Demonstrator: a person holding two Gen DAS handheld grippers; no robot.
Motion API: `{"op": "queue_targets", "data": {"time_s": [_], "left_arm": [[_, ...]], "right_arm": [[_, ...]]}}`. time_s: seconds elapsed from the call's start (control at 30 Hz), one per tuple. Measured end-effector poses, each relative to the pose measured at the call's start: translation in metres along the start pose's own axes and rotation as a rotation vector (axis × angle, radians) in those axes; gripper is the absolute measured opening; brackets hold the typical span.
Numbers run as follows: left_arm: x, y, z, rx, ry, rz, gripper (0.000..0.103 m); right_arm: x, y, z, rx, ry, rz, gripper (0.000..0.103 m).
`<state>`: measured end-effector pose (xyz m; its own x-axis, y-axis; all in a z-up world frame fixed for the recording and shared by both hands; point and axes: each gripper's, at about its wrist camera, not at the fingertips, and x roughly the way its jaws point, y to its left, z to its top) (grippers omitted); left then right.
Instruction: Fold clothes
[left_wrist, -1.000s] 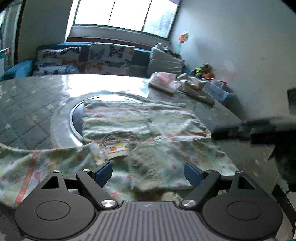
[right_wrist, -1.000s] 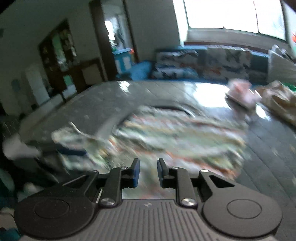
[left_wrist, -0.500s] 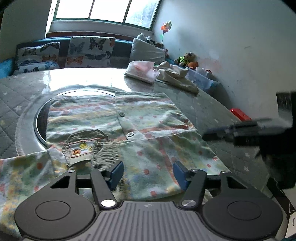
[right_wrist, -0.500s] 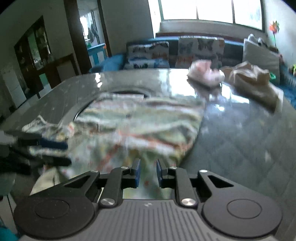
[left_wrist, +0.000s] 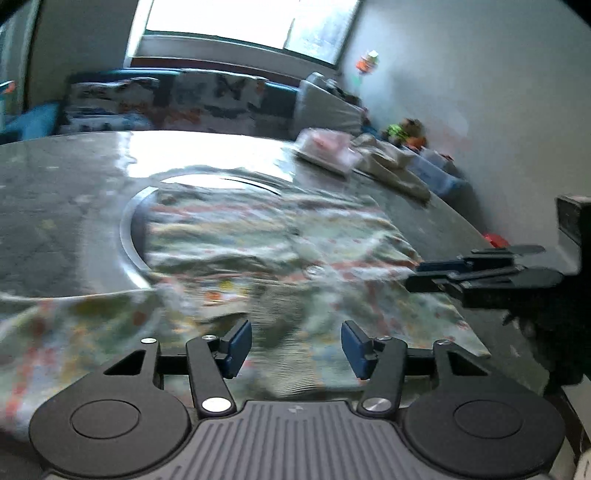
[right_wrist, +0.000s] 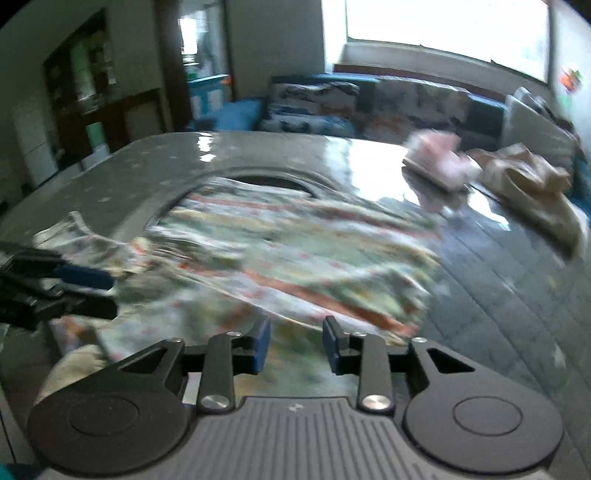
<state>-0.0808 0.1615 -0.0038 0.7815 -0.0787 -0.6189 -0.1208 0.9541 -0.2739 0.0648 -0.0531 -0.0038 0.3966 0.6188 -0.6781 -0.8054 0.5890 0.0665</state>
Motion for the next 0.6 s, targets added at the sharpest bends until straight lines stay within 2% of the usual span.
{"op": "queue_targets", "data": {"time_s": [0.27, 0.4, 0.53, 0.6], "left_arm": [[-0.053, 0.058, -0.007, -0.144, -0.085, 0.26, 0.059], [-0.078, 0.092, -0.014, -0.221, -0.128, 0.423, 0.061], [-0.097, 0.126, -0.02, -0.302, -0.157, 0.567, 0.065], [-0.1, 0.141, -0.022, -0.34, -0.159, 0.613, 0.065]], "right_arm": [[0.02, 0.067, 0.011, -0.115, -0.01, 0.148, 0.039], [0.04, 0.087, 0.004, -0.169, 0.057, 0.144, 0.041], [0.033, 0.09, 0.005, -0.177, 0.042, 0.145, 0.042], [0.027, 0.089, 0.006, -0.182, 0.031, 0.143, 0.043]]}}
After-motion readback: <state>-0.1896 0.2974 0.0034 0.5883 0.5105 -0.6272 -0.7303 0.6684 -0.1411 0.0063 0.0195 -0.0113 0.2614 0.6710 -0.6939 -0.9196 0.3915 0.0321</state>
